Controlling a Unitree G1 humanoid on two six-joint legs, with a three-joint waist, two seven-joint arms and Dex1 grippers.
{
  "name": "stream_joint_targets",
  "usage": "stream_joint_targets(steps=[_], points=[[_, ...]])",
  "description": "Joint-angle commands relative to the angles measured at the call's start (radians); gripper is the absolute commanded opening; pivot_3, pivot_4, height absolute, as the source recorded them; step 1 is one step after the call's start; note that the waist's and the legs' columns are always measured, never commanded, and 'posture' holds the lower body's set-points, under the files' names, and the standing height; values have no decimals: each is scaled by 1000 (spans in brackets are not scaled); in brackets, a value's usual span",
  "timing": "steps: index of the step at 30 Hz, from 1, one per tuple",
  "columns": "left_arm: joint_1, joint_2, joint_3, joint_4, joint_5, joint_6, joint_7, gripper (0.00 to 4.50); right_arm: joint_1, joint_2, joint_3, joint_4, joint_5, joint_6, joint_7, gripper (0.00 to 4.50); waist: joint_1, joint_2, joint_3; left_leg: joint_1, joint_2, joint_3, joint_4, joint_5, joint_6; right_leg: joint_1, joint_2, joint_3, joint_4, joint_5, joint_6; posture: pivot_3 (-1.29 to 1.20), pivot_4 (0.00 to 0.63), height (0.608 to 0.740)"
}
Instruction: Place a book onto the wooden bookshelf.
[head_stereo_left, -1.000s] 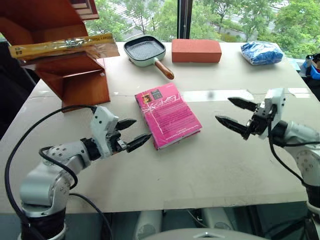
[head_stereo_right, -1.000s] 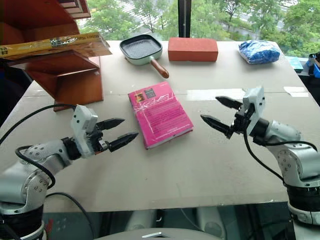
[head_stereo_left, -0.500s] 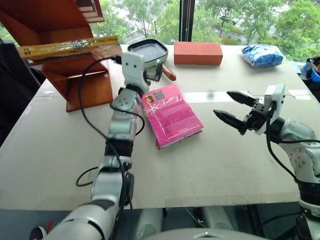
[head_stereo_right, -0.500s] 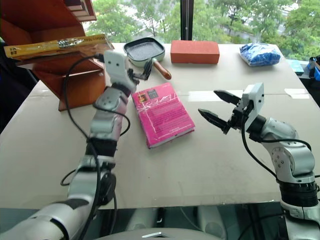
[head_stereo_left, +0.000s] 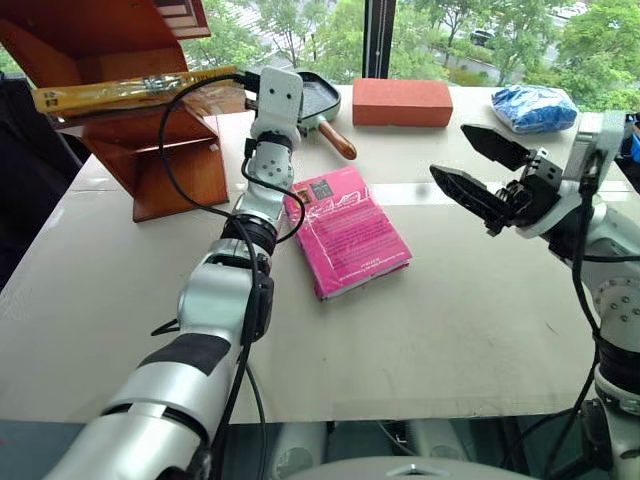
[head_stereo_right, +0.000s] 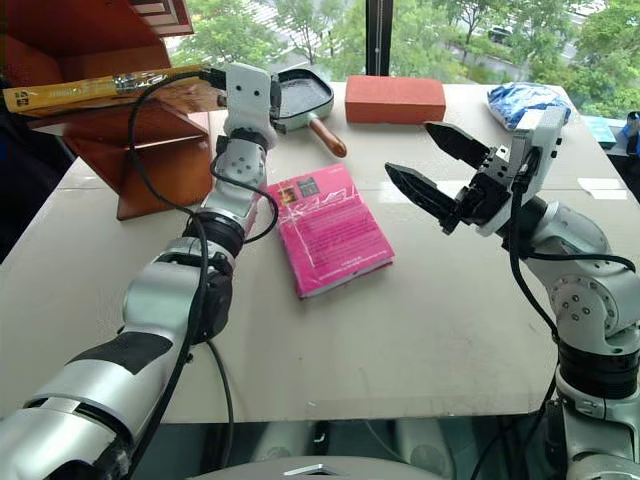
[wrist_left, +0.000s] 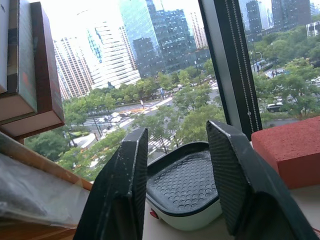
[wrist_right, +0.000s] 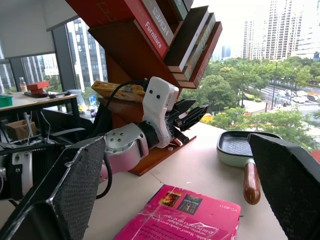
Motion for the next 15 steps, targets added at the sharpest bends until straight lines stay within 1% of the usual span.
stream_joint_targets(steps=[1, 2, 6, 11, 15], points=[[-45, 24, 11, 5, 8, -21, 60, 190, -22, -2, -26, -28, 36, -1, -9, 4500, 0, 0, 0, 0, 0, 0, 0, 0, 0, 0, 0, 0, 0, 0, 0, 0, 150, 740], [-44, 29, 14, 6, 7, -19, 75, 68, -24, -3, -25, -26, 41, 0, -7, 4500, 0, 0, 0, 0, 0, 0, 0, 0, 0, 0, 0, 0, 0, 0, 0, 0, 150, 740], [-36, 52, 23, 12, 9, 2, 142, 68, -41, -3, -25, -19, 81, 14, 5, 4500, -3, 0, 0, 0, 0, 0, 0, 0, 0, 0, 0, 0, 0, 0, 0, 0, 150, 740], [-30, 64, 24, 13, 8, 5, 180, 68, -50, -10, -21, -17, 128, 28, 39, 4500, -1, 0, 0, 0, 0, 0, 0, 0, 0, 0, 0, 0, 0, 0, 0, 0, 150, 740], [-24, 70, 20, 7, 20, 3, 216, 68, -53, -12, -22, -14, 135, 31, 42, 4500, -4, 0, 0, 0, 0, 0, 0, 0, 0, 0, 0, 0, 0, 0, 0, 0, 150, 740]])
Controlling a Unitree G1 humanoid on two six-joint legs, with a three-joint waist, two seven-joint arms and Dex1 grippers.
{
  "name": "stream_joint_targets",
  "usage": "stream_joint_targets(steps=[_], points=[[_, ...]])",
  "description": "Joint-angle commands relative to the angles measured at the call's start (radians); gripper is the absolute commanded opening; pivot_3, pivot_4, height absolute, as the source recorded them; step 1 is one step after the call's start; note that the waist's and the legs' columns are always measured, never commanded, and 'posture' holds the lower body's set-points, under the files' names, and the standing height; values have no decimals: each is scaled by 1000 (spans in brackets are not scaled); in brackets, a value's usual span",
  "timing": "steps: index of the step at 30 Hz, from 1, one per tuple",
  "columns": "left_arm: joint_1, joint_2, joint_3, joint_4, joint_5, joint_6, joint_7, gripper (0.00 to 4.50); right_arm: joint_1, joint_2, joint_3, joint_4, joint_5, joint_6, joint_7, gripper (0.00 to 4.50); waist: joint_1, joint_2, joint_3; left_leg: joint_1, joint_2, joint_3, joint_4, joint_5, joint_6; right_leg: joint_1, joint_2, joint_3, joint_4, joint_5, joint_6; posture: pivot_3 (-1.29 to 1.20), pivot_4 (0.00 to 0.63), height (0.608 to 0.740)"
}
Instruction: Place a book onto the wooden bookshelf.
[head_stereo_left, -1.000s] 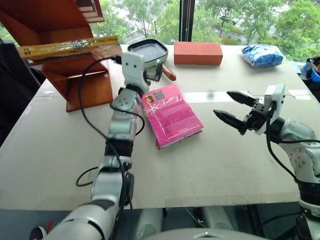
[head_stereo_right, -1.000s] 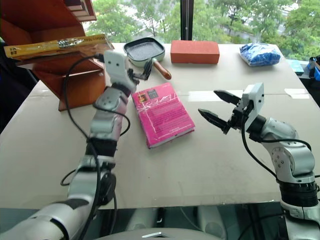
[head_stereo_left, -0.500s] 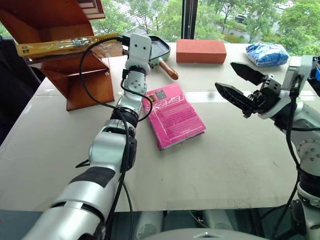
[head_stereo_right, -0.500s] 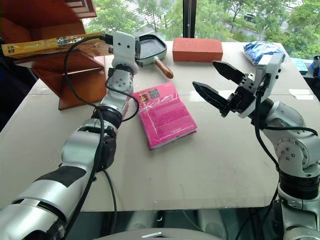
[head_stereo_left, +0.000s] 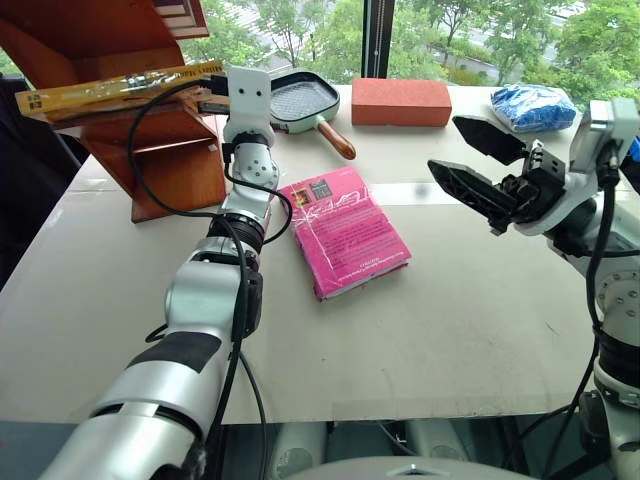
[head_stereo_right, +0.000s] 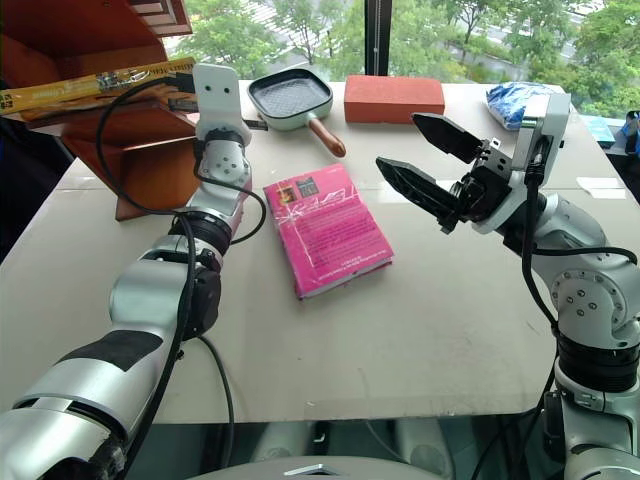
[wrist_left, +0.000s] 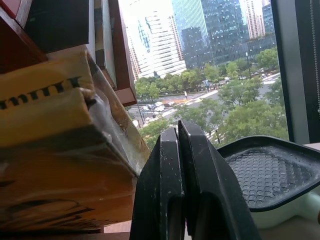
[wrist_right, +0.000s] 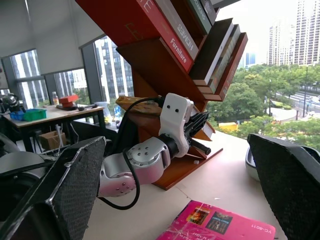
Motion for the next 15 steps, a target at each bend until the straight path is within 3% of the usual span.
stream_joint_targets(steps=[1, 6, 12, 15], points=[[-21, 25, 4, -26, 11, -7, 49, 68, -19, -12, -21, -13, 19, -6, 8, 4500, -2, 0, 0, 0, 0, 0, 0, 0, 0, 0, 0, 0, 0, 0, 0, 0, 150, 740], [-14, 6, 17, -24, -23, -3, -27, 68, -14, -15, -17, -9, 8, -11, 13, 4500, -4, 0, 0, 0, 0, 0, 0, 0, 0, 0, 0, 0, 0, 0, 0, 0, 150, 740], [36, -18, 10, -79, -91, 64, -384, 68, 22, -20, -20, -15, -20, -16, 11, 4500, 2, 0, 0, 0, 0, 0, 0, 0, 0, 0, 0, 0, 0, 0, 0, 0, 150, 740], [173, 18, 15, -290, -165, 145, -600, 68, 107, -32, -29, -16, -67, -36, 21, 4500, -3, 0, 0, 0, 0, 0, 0, 0, 0, 0, 0, 0, 0, 0, 0, 0, 150, 740]])
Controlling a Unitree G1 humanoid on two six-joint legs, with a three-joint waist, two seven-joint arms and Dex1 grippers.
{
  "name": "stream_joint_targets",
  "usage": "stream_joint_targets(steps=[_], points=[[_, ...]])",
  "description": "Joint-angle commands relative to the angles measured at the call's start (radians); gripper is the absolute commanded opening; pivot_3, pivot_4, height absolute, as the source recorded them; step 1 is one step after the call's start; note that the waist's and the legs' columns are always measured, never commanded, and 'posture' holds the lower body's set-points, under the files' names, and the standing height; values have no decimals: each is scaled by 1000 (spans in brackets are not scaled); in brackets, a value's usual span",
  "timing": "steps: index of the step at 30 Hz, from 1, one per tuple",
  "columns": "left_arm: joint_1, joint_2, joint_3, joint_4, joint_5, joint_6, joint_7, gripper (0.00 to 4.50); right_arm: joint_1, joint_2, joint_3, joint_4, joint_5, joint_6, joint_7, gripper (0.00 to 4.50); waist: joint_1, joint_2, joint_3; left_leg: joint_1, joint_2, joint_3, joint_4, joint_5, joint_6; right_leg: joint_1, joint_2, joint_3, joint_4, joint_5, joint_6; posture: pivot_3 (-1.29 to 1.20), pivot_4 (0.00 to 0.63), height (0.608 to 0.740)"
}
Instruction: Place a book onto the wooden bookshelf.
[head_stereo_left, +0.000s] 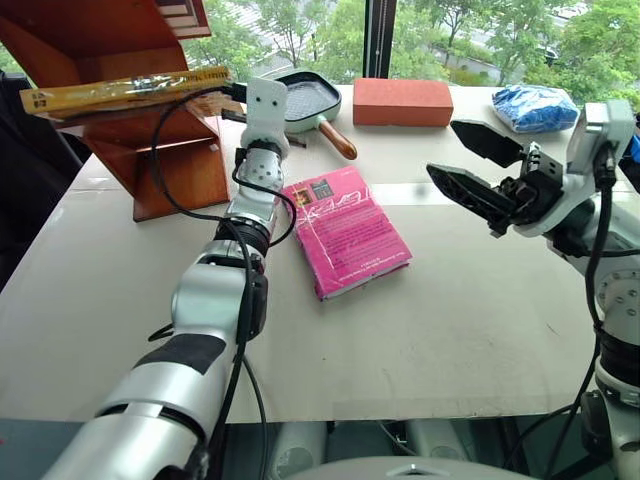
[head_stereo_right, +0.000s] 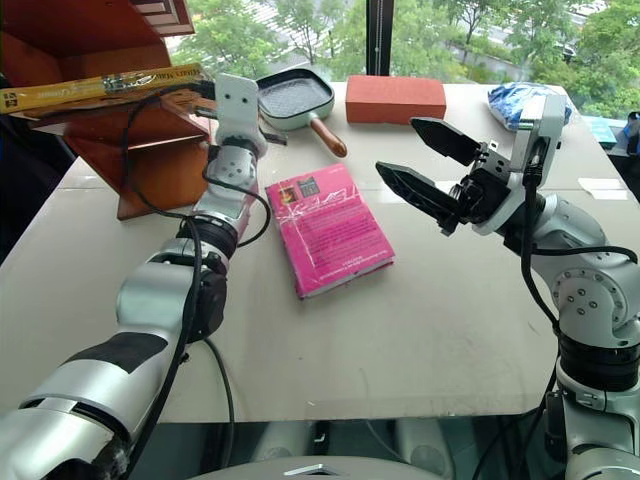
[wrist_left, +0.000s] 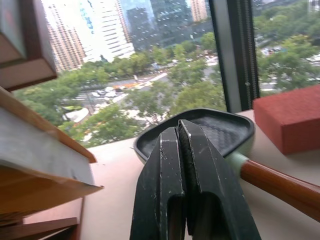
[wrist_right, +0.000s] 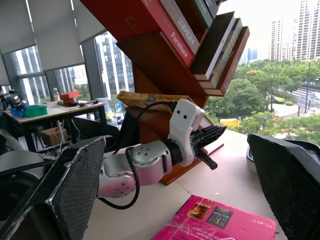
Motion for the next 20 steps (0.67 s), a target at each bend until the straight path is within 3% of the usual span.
stream_joint_targets(steps=[1, 4, 7, 11, 15, 20], points=[[190, 72, 11, -366, -110, 143, -244, 296, 107, -28, -32, -21, -69, -47, 20, 4500, -5, 0, 0, 1, 0, 1, -2, 0, 0, 0, 0, 1, 0, 0, 0, 0, 150, 740], [446, 160, 38, -771, -230, 396, -392, 1185, 217, -48, -36, -6, -155, -82, 23, 4500, -28, 1, 0, 2, 3, 3, -5, 0, 0, -2, -1, 4, 1, 0, 0, 0, 150, 740], [733, 276, 83, -1163, -366, 658, -488, 2666, 334, -93, -19, 33, -280, -141, 52, 4500, -36, 1, 0, 2, 6, 1, -7, 0, 0, -6, -1, 6, 3, -1, 0, 0, 150, 740], [1085, 396, 129, -1504, -455, 836, -576, 4465, 445, -90, -8, 141, -384, -269, 123, 4500, -24, 2, 0, 2, 6, 2, -6, 0, 0, -5, -1, 5, 2, -1, 0, 0, 150, 740], [1335, 387, 181, -1647, -501, 849, -596, 4465, 487, -63, 2, 252, -431, -374, 192, 4500, -14, 3, -1, 13, 6, 6, -6, 0, 0, 8, -5, 6, -1, -5, -3, 0, 150, 740], [1439, 341, 176, -1664, -452, 768, -579, 4465, 493, -68, 21, 352, -488, -461, 274, 4500, -4, 3, -1, 17, 7, 8, -6, 0, 0, 8, -5, 6, 1, -6, -1, 0, 150, 740]])
